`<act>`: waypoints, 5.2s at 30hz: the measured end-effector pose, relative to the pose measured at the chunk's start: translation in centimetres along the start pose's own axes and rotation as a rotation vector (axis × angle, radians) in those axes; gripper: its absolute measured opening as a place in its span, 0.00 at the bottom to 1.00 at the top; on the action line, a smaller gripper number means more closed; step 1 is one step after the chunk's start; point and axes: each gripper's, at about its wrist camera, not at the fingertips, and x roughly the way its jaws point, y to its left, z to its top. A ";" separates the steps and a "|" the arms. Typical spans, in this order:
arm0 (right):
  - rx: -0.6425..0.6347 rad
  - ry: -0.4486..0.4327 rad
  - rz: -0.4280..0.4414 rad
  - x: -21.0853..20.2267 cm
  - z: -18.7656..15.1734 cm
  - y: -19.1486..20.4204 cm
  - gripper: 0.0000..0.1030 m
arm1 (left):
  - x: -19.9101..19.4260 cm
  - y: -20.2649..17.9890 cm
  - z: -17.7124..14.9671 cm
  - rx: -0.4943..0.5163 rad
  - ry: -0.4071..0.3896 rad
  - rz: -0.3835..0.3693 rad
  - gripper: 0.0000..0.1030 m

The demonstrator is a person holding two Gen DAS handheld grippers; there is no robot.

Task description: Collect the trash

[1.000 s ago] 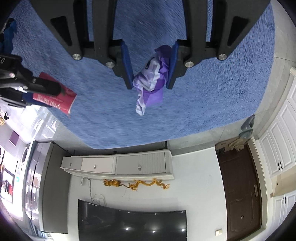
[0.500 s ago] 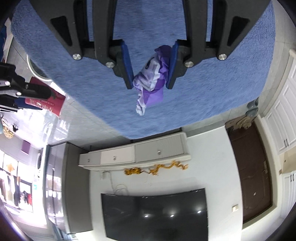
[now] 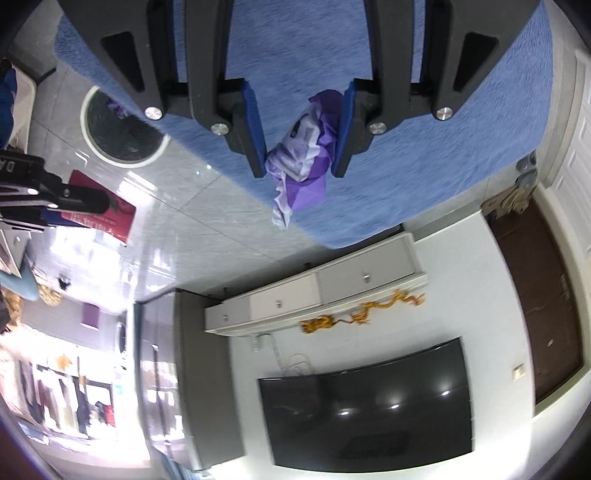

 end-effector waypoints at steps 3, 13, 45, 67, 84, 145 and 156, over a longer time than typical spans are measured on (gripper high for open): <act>0.040 -0.007 -0.031 -0.5 -0.4 -2.6 0.41 | 0.8 -2.9 0.9 0.047 0.009 -0.047 0.33; 0.251 -0.006 -0.127 -1.3 -4.0 -12.6 0.41 | 5.0 -13.5 2.7 0.228 0.074 -0.184 0.33; 0.562 0.190 -0.293 5.2 -13.4 -24.4 0.59 | 15.6 -23.0 2.8 0.138 0.369 -0.483 0.59; 0.352 0.089 -0.249 2.5 -6.9 -14.7 0.71 | 7.4 -11.7 0.9 0.046 0.169 -0.142 0.80; 0.145 0.042 -0.231 2.6 -3.5 -5.0 0.96 | 2.8 -4.7 -0.5 -0.056 0.070 0.031 0.88; 0.077 -0.086 -0.415 0.8 -1.7 -5.2 1.00 | 1.2 -1.1 -1.9 -0.156 -0.018 0.133 0.88; 0.079 -0.094 -0.428 0.6 -1.6 -5.3 1.00 | 1.6 -0.7 -2.2 -0.166 -0.013 0.127 0.88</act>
